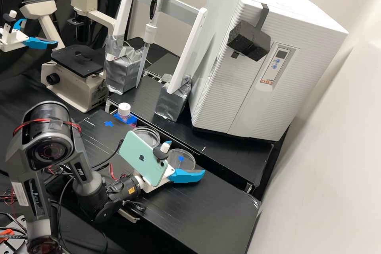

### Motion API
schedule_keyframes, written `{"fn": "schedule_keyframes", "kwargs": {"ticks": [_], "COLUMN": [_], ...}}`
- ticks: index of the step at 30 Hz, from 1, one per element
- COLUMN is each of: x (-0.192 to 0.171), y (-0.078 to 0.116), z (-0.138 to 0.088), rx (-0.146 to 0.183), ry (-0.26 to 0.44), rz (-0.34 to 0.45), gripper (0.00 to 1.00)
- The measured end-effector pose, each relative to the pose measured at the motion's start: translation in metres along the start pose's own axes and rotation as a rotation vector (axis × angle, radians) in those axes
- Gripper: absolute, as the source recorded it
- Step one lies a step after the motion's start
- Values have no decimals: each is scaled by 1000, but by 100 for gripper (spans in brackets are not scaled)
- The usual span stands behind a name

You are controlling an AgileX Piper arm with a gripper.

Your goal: Close the lid

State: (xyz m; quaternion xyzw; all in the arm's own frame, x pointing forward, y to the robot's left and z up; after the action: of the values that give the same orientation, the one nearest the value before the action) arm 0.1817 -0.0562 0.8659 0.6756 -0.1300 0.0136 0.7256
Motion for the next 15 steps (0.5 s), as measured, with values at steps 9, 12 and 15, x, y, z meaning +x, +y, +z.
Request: {"fn": "schedule_keyframes", "kwargs": {"ticks": [9, 12, 15], "x": [0, 0, 0], "y": [0, -1, -1], "z": [0, -1, -1], "rx": [1, 3, 3], "ry": [-2, 1, 1], "rz": [3, 1, 1], "gripper": [0, 0, 0]}}
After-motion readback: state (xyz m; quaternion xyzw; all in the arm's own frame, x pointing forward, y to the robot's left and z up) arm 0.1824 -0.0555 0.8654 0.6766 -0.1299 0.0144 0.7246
